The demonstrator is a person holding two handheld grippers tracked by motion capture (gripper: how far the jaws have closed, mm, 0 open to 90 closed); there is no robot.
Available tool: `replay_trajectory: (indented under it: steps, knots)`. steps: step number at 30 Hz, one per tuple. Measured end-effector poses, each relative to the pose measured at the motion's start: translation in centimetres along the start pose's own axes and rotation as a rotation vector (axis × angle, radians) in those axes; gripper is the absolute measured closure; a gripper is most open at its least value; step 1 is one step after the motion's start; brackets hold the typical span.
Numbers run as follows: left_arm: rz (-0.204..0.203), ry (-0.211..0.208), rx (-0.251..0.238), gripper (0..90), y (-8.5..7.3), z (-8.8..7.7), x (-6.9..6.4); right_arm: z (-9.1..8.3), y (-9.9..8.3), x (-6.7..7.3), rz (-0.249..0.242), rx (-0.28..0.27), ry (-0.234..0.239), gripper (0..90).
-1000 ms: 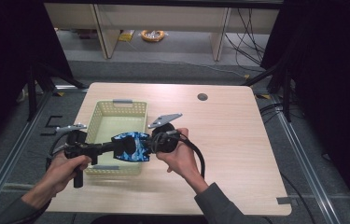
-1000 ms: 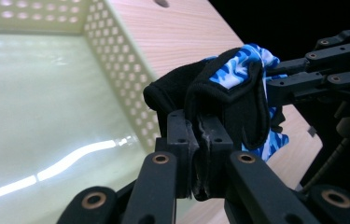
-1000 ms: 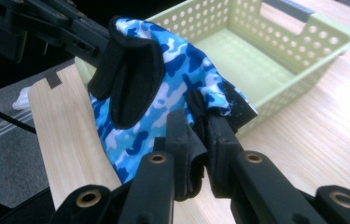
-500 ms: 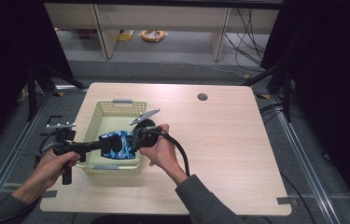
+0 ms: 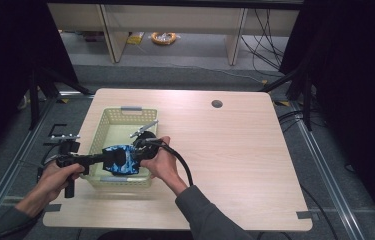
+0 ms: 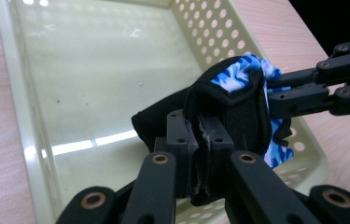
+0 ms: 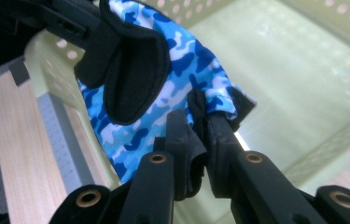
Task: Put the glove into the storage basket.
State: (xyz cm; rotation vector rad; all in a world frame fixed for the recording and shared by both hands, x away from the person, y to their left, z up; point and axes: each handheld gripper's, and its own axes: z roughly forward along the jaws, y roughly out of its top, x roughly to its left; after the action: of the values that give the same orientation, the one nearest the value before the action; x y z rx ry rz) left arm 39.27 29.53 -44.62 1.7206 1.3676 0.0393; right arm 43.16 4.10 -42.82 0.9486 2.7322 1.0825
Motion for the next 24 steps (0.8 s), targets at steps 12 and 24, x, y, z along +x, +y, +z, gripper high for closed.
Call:
replay_trajectory:
  steps: [12, 24]
  knots:
    - [0.002, 0.008, 0.04, 78.7, -0.3, 0.8, 0.3, 2.4, -0.3, 0.0, 0.004, 0.08, -0.016, 81.5]
    - [0.042, 0.096, -0.006, 59.1, 0.4, 0.9, -0.4, 2.8, -0.5, -0.3, 0.011, 0.117, -0.037, 81.0]
